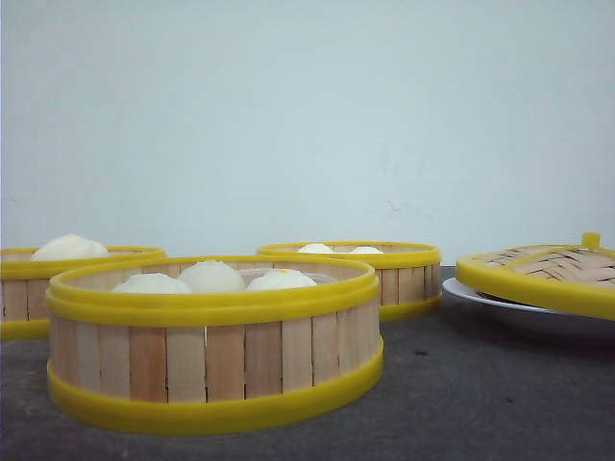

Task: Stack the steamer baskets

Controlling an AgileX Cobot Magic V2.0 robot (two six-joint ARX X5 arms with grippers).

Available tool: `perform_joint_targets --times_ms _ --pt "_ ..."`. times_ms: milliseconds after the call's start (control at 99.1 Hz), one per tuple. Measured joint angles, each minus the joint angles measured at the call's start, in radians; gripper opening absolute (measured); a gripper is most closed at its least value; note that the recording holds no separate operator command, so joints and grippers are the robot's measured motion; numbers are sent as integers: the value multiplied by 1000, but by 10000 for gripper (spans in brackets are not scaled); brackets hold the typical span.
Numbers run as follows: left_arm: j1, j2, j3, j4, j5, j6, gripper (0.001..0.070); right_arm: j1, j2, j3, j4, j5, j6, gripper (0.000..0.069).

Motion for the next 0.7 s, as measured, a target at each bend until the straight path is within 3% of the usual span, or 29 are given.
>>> perform_joint_targets --times_ms 182,696 --pt "-37 7 0 -6 68 0 404 36 183 143 -46 -24 27 475" --pt "-142 6 0 -14 119 -24 403 128 903 541 -118 2 49 458"
